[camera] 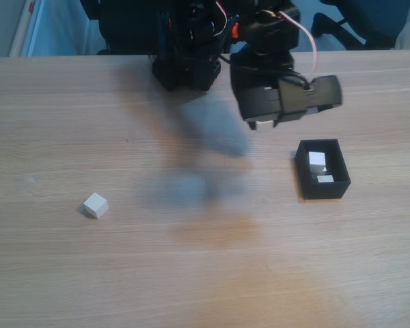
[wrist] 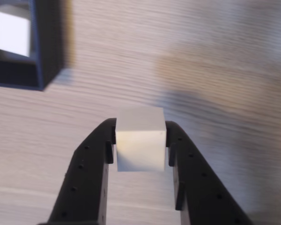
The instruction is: Pick blocks and place them in the box.
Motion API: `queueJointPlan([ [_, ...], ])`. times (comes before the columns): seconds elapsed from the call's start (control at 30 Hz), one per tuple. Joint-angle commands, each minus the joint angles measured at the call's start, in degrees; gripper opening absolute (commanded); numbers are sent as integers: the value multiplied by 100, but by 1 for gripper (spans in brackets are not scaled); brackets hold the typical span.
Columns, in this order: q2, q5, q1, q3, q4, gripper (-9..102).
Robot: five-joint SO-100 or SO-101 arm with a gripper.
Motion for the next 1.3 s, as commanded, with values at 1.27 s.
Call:
queueJointPlan([
  [1.27,-1547,1573,-1441,-2013,-606,13],
])
